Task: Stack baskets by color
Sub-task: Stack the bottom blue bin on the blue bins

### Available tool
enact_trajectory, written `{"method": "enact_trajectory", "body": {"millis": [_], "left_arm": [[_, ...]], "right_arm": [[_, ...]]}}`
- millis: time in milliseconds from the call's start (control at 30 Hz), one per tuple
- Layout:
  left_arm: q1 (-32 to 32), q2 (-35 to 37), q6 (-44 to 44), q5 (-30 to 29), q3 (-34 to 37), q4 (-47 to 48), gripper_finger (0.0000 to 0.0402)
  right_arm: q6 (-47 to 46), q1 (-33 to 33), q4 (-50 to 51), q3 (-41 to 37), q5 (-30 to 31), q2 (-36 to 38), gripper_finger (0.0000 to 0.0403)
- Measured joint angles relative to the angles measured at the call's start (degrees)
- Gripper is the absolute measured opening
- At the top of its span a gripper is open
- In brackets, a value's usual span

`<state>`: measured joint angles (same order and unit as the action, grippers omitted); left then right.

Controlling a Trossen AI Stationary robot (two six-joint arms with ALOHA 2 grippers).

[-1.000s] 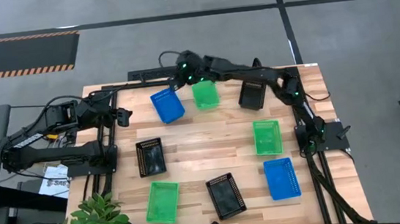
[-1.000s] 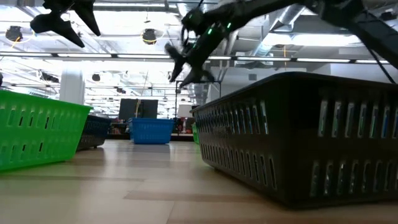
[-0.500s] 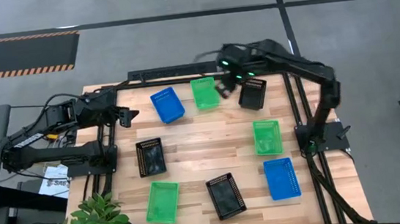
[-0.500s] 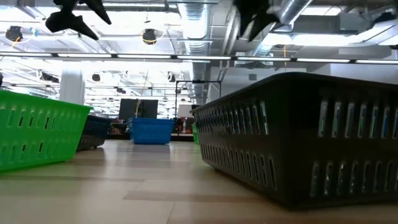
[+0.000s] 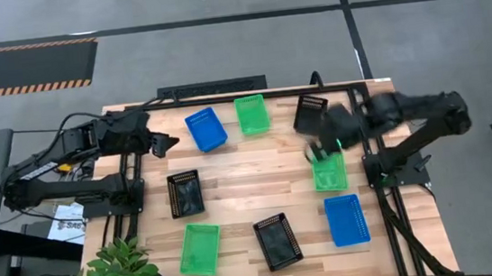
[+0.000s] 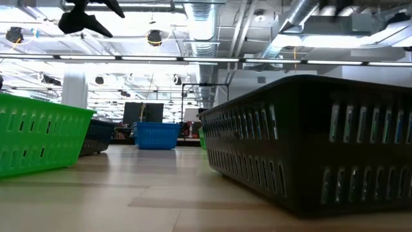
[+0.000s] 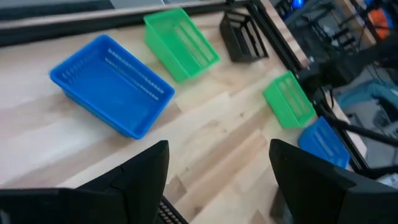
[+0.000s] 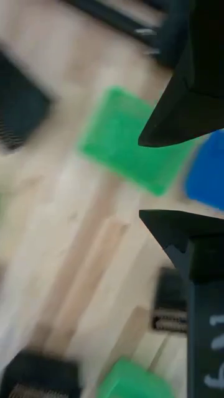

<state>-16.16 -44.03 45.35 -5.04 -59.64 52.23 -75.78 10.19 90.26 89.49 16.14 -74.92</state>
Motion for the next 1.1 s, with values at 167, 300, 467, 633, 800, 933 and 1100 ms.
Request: {"method": "enact_trajectory", "body": {"millis": [167, 300, 467, 633, 800, 933, 1100], "left_arm": [[0.02, -1.64, -1.93, 1.83, 0.00, -0.20, 0.0265], [0.02, -3.02, -3.27, 1.86, 0.00, -0.29, 0.0265], [0.02, -4.73, -4.02, 1.86, 0.00, -0.42, 0.0265], [0.02, -6.27, -4.24, 4.19, 0.00, -1.40, 0.0265], [0.02, -6.71, -4.69, 7.15, 0.02, -2.98, 0.0265], [0.02, -6.68, -4.69, 7.56, 0.02, -2.92, 0.0265], [0.02, -6.71, -4.69, 8.33, 0.02, -2.93, 0.0265]], "right_arm": [[-19.33, 12.46, -0.84, -9.66, -2.76, 3.00, 0.0198], [-29.83, 20.80, -1.28, -13.56, -7.00, 2.35, 0.0197], [-37.02, 27.81, -5.65, -15.91, -10.26, 0.38, 0.0199], [-41.65, 32.57, -8.22, -15.93, -10.33, -2.38, 0.0200], [-43.83, 36.00, -10.39, -15.93, -10.74, -5.13, 0.0200], [-44.42, 37.61, -12.43, -15.92, -13.96, -6.44, 0.0196], [-44.42, 38.42, -17.78, -15.77, -13.64, -7.51, 0.0190]]}}
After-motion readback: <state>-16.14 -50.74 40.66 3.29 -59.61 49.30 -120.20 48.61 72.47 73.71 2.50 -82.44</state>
